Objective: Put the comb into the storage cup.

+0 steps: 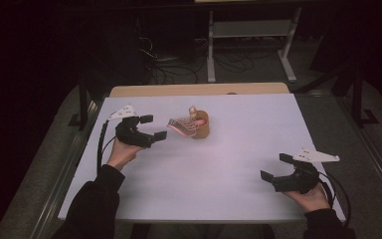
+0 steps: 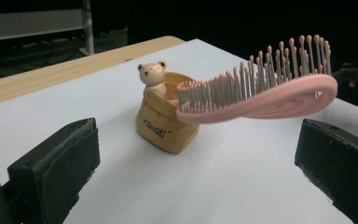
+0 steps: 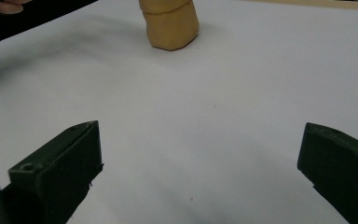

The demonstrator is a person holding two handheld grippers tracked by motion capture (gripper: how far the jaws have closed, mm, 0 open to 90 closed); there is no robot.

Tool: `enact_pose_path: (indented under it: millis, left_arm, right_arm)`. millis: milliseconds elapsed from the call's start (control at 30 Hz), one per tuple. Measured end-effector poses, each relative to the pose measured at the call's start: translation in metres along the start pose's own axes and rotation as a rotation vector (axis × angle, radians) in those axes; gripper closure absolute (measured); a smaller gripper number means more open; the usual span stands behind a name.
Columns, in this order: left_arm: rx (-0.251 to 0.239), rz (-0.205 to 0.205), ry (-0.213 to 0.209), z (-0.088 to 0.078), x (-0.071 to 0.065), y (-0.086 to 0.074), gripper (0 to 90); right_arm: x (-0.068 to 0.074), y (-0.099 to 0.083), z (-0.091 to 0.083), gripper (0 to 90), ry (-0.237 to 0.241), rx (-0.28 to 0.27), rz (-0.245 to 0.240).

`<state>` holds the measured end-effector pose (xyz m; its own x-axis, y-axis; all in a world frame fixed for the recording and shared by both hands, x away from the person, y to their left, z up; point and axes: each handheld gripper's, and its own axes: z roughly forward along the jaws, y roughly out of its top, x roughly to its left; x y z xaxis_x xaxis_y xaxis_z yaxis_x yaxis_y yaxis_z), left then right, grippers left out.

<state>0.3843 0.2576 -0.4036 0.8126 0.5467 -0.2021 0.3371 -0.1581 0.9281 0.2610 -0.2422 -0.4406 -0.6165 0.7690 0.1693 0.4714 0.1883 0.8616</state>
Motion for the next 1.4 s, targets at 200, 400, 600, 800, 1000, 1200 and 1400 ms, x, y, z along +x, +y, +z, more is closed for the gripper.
enact_pose_path:
  millis: [200, 400, 600, 800, 1000, 1200, 1400]
  left_arm:
    - [-0.012, -0.010, 0.021, -0.012, 0.002, -0.007, 0.0]
    - [-0.006, -0.012, 0.037, -0.020, 0.003, -0.014, 0.0]
    - [-0.009, -0.005, 0.053, -0.028, 0.001, -0.022, 0.0]
    - [-0.027, 0.000, 0.067, -0.038, -0.002, -0.029, 0.0]
    - [-0.024, 0.006, 0.070, -0.044, -0.005, -0.039, 0.0]
    - [-0.027, 0.026, 0.091, -0.051, -0.011, -0.052, 0.0]
    - [-0.044, 0.016, 0.112, -0.063, -0.014, -0.063, 0.0]
  right_arm:
    - [0.000, 0.000, 0.000, 0.0, -0.002, 0.001, -0.002]
    - [0.001, 0.000, 0.001, 0.0, -0.004, 0.006, -0.006]
    - [0.001, 0.000, 0.001, 0.0, -0.005, 0.009, -0.004]
    - [0.001, -0.001, 0.002, 0.0, -0.004, 0.016, -0.004]
    - [0.001, -0.001, 0.003, 0.0, -0.001, 0.022, -0.010]
    - [0.002, -0.001, 0.004, 0.0, 0.000, 0.026, -0.006]
    - [0.002, -0.001, 0.003, 0.0, 0.002, 0.024, -0.008]
